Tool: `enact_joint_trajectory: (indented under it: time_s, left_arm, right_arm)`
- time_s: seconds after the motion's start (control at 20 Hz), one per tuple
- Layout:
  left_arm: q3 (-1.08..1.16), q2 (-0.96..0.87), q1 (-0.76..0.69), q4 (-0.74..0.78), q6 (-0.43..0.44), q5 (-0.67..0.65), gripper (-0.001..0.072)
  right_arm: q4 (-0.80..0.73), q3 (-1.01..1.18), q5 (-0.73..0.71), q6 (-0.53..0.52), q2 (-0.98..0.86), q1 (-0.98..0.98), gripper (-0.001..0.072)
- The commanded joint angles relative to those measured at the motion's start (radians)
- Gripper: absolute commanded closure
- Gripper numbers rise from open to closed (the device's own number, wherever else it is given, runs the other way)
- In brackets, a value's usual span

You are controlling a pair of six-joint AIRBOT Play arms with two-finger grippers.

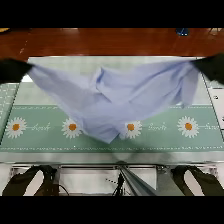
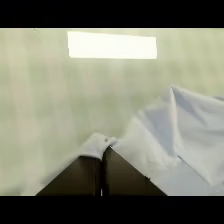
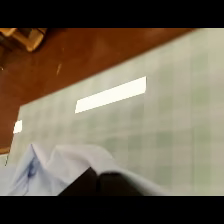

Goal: Fold the shirts.

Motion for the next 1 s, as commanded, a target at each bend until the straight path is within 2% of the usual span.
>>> enact_joint_trajectory:
  time_s: [0.0, 0.15, 0.35, 0.5, 0.75, 0.85, 0.95]
  left_arm:
    - [0.304, 0.021, 0.003, 0.018, -0.001, -0.003, 0.0688]
    - [0.532, 0.031, 0.003, 0.106, -0.032, -0.058, 0.0689]
    - [0.710, 0.043, 0.003, 0.296, -0.110, -0.215, 0.0689]
    - [0.726, 0.080, 0.003, 0.315, -0.110, -0.265, 0.0688]
    - [0.722, 0.088, 0.003, 0.441, -0.137, -0.506, 0.0689]
    - [0.695, 0.063, 0.003, 0.439, -0.137, -0.578, 0.0689]
    - [0.617, 0.038, 0.002, 0.428, -0.136, -0.593, 0.0689]
  right_arm:
    - [-0.034, 0.252, 0.055, -0.003, 0.040, -0.095, 0.0693]
    - [-0.144, 0.438, 0.074, 0.010, 0.040, -0.133, 0.0693]
    - [-0.351, 0.557, 0.256, 0.076, 0.045, -0.143, 0.0693]
    - [-0.348, 0.560, 0.369, 0.100, 0.082, -0.144, 0.0693]
    - [-0.420, 0.556, 0.789, 0.092, 0.103, -0.143, 0.0693]
    - [-0.410, 0.517, 0.821, 0.093, 0.104, -0.143, 0.0693]
    - [-0.392, 0.417, 0.824, 0.092, 0.103, -0.143, 0.0693]
